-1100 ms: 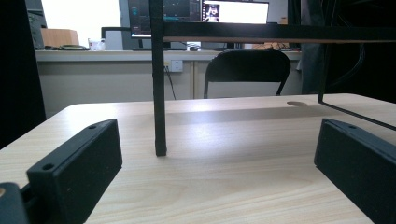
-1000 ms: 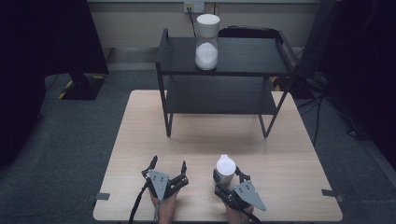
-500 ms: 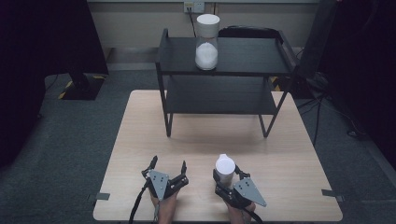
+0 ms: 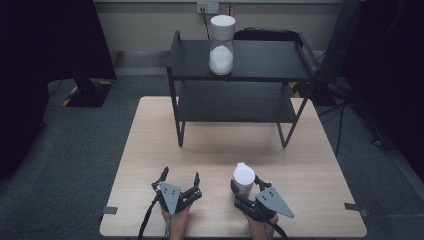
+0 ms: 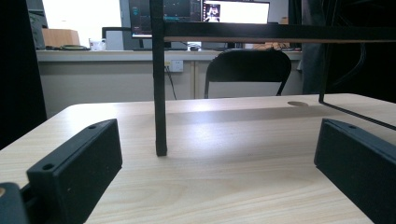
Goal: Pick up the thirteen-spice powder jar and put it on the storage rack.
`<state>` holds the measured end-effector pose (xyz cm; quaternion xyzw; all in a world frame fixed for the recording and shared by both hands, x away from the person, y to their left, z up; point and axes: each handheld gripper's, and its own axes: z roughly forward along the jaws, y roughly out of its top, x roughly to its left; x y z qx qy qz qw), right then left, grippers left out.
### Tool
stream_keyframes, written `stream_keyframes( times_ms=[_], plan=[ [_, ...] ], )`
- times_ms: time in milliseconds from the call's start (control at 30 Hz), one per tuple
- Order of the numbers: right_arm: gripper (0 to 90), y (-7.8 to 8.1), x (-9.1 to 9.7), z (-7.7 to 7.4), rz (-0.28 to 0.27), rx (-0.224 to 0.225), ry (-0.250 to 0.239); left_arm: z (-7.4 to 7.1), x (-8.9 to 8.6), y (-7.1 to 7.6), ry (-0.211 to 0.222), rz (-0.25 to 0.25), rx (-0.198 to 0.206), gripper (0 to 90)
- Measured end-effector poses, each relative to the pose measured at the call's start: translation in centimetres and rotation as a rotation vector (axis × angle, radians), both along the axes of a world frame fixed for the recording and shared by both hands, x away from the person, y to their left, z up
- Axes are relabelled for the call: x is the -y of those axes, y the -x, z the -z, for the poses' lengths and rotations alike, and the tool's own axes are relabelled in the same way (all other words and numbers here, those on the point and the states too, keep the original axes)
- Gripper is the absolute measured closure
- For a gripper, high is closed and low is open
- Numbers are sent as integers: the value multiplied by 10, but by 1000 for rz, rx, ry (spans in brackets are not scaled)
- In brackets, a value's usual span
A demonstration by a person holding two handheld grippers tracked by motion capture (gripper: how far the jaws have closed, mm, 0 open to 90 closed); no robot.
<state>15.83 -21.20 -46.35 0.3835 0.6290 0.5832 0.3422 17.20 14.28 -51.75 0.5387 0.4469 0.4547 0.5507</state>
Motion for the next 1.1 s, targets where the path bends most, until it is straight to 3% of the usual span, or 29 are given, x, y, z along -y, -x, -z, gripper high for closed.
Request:
stream_keyframes(
  times_ms=[133, 400, 600, 900, 1100],
  plan=[
    [302, -1, 6, -4, -23, 5, -18, 0, 1, 0, 0, -7, 1, 4],
    [302, -8, 14, -22, -56, 20, -4, 0, 1, 0, 0, -7, 0, 3],
    [302, -19, 29, -43, -121, 51, 28, 0, 1, 0, 0, -8, 0, 3],
    [302, -43, 55, -75, -227, 50, -8, 0, 2, 0, 0, -11, 0, 3],
    [302, -60, 63, -102, -275, 59, 7, 0, 2, 0, 0, -11, 0, 3]
  ],
)
